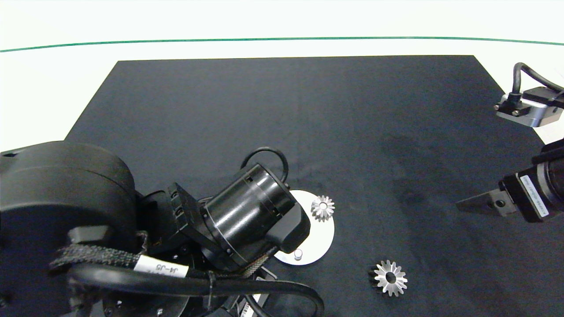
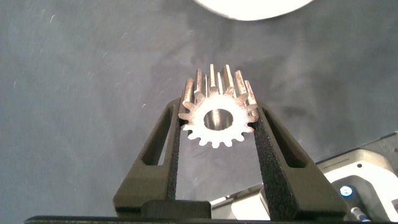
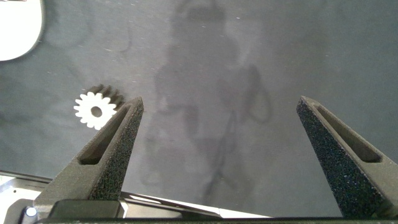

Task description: Remove an incorrectly installed larger gear and replace it with the correct smaller gear

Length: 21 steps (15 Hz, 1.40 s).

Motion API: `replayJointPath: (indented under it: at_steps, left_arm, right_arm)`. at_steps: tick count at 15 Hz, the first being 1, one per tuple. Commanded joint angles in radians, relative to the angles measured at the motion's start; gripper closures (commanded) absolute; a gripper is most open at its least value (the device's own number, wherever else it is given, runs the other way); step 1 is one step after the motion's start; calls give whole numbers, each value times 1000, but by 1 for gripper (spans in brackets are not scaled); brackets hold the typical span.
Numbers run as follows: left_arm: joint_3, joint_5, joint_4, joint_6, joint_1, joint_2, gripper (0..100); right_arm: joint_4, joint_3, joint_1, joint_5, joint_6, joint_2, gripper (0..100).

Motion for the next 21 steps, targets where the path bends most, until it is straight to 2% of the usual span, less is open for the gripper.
replayJointPath:
  at_steps: [1,4,8,10,12,14,21]
  left_arm:
    - [-8,3,-33,44,-11,34,99]
    - [-88,3,-53,85,-12,118,99]
    - [-194,1,-38,199,-28,191,99]
    - [-229,1,-11,203,-40,220,99]
    - [-243,1,-10,214,-40,232,99]
    - [-251,1,-10,240,-40,238,99]
    - [-254,1,-11,289,-11,243,99]
  right_arm:
    - [5,-2,-100,53,-49,-29,0]
    - [5,-2,-148,67,-74,-39,0]
    - [5,-3,-183,75,-87,-47,0]
    - [5,-3,-218,102,-114,-50,0]
    - [5,-8,-232,122,-121,-61,0]
    - [5,-9,-238,124,-123,-59,0]
    - [5,-8,-244,127,-124,-61,0]
